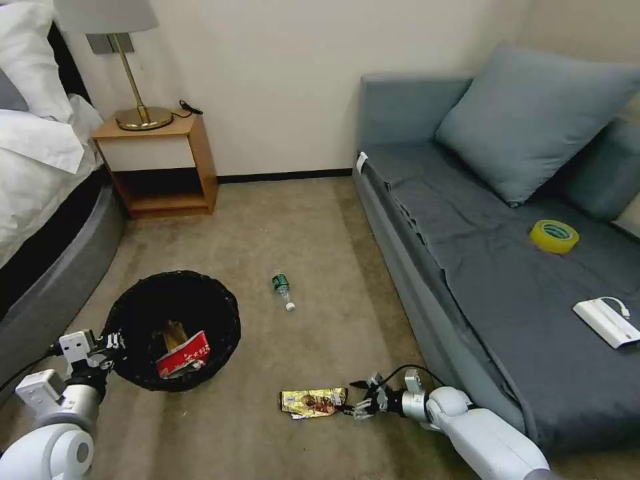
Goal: Pick up the trash bin, then pick up the garbage on the floor and place it into the trash bin.
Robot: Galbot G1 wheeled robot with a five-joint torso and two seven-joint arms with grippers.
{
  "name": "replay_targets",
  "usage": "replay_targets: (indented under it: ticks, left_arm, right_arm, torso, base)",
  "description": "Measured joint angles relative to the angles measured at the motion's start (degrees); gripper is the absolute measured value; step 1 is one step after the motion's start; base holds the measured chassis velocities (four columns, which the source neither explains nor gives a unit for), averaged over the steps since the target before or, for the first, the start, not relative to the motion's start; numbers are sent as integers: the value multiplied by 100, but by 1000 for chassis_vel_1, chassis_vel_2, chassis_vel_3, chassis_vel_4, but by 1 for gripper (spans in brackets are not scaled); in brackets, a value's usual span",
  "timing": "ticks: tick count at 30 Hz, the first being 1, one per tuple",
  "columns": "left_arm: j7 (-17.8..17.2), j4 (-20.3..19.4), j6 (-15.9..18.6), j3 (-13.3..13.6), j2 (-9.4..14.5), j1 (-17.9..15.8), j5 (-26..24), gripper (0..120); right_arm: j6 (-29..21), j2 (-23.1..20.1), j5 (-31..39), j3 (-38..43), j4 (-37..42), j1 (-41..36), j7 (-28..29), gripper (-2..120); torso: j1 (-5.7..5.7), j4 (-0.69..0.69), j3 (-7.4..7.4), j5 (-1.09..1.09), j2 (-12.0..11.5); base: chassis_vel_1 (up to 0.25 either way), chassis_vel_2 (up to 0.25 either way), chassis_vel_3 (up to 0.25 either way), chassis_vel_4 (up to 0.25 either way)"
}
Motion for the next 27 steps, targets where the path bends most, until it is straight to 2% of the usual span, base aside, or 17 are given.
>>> replay_targets:
  ticks: [9, 16, 22, 27]
  left_arm:
    - [28, 32, -39, -28, 1, 9, 8, 5]
    - [48, 59, -68, -26, 6, 1, 26, 5]
    - [60, 87, -98, 48, 1, -12, 76, 5]
    - [65, 87, -104, 81, 18, -22, 87, 5]
  right_arm:
    - [34, 189, -65, -45, -91, -34, 86, 100]
    - [67, 119, -97, 132, -128, 10, 294, 100]
    - [54, -32, -73, 170, -128, 3, 281, 100]
    - [80, 36, -133, 211, -205, -142, 153, 100]
  torso:
    - [0, 1, 0, 1, 0]
    - [0, 1, 0, 1, 0]
    - [0, 1, 0, 1, 0]
    - [0, -1, 0, 1, 0]
  base:
    - [0, 0, 0, 0]
    - [0, 0, 0, 0]
    - [0, 0, 0, 0]
    - [0, 0, 0, 0]
